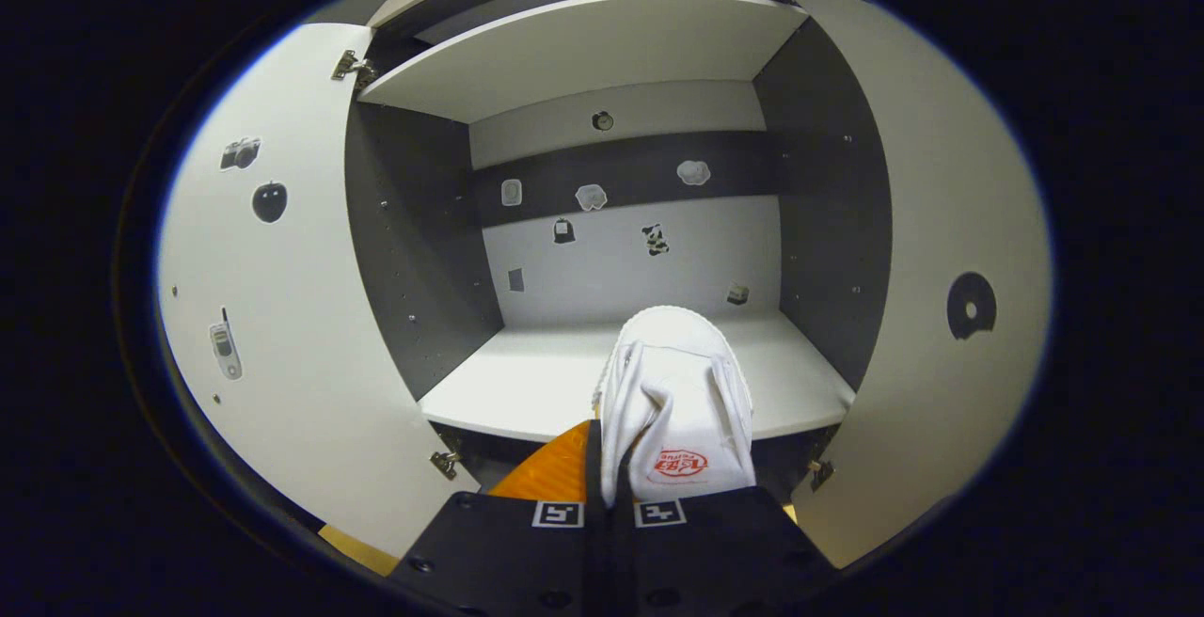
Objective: Grab one shoe with the right hand and put it into the shoe cabinet, grab the other shoe with the left hand and put it into the shoe cabinet; then close the right door with the right hand and the left door with the left hand.
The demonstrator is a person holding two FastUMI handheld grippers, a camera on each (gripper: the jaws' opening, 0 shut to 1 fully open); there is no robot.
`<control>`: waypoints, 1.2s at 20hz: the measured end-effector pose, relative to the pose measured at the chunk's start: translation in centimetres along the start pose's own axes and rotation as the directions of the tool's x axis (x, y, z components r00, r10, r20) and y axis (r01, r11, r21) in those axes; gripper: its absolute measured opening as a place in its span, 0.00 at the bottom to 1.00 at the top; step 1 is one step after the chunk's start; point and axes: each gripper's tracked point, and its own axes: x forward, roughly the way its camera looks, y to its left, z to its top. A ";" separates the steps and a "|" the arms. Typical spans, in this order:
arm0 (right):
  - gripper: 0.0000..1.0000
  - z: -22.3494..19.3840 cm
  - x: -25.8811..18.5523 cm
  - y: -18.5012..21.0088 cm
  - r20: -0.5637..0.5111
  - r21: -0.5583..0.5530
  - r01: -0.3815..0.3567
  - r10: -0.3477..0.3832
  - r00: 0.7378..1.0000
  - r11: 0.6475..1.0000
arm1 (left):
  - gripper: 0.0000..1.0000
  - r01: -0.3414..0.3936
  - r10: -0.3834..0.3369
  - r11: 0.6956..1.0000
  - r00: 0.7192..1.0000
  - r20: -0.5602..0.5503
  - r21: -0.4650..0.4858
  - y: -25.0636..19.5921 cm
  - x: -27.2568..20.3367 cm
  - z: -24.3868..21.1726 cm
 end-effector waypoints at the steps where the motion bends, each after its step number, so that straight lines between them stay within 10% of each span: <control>1: 0.05 1.0 1.4 -0.4 0.010 -0.024 0.007 -0.007 1.000 1.000 | 0.98 -0.005 0.005 1.000 1.000 0.003 -0.002 0.0 0.0 0.1; 8: 0.04 5.6 10.2 -2.8 0.035 -0.146 0.064 -0.060 0.998 0.987 | 0.98 -0.070 0.070 0.998 0.998 0.010 -0.008 1.4 0.6 0.6; 24: 0.05 0.8 23.0 -6.4 -0.246 -0.189 0.143 -0.188 0.951 0.972 | 0.98 -0.126 0.126 0.992 0.992 -0.010 0.001 1.3 0.4 -0.2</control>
